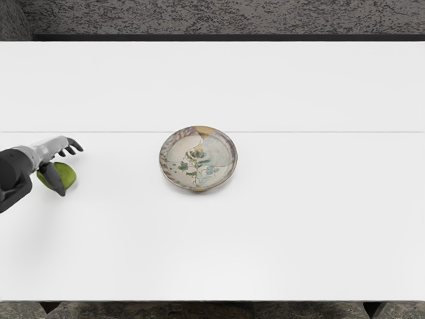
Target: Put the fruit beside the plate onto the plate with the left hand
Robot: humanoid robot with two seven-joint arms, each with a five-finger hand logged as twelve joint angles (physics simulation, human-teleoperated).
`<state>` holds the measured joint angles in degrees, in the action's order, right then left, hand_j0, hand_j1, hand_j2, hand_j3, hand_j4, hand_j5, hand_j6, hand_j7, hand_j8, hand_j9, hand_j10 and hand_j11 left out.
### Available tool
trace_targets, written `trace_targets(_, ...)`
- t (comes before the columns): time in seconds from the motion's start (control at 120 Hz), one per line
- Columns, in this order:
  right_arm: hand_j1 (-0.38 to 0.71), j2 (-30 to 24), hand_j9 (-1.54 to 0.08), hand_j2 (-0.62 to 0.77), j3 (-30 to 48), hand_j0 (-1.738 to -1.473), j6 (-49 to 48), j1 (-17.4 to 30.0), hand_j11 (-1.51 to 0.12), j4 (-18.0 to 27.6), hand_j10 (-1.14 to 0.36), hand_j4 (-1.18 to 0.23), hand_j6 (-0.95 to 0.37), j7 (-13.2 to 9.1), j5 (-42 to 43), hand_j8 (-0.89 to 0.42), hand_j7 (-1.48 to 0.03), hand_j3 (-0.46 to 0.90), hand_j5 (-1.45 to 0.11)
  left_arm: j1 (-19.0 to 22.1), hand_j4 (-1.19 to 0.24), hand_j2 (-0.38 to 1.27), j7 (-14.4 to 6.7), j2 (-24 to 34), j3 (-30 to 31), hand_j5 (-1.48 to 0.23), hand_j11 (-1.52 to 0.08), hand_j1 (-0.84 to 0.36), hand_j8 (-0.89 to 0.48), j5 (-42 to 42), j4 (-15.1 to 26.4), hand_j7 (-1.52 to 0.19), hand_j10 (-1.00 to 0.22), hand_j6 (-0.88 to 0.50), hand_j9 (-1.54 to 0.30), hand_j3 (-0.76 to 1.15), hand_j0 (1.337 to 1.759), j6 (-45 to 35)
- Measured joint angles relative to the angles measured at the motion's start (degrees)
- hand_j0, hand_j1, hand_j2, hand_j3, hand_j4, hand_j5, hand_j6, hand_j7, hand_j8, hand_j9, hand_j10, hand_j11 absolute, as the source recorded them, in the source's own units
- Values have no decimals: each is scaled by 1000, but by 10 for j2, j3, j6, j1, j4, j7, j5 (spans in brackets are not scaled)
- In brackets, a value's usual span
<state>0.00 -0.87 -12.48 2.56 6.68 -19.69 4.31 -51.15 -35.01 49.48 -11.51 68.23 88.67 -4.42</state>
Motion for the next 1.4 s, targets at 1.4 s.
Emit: trace_targets(1.4,-349,0,0,0,0,-1658,0,0,0,0,0,0,0,0,1,0,0,0,0,5,-596,227,0,-3,0,-749,-781,-257,-390,0,-12,-778,-529,-436,-783,0,1652,0)
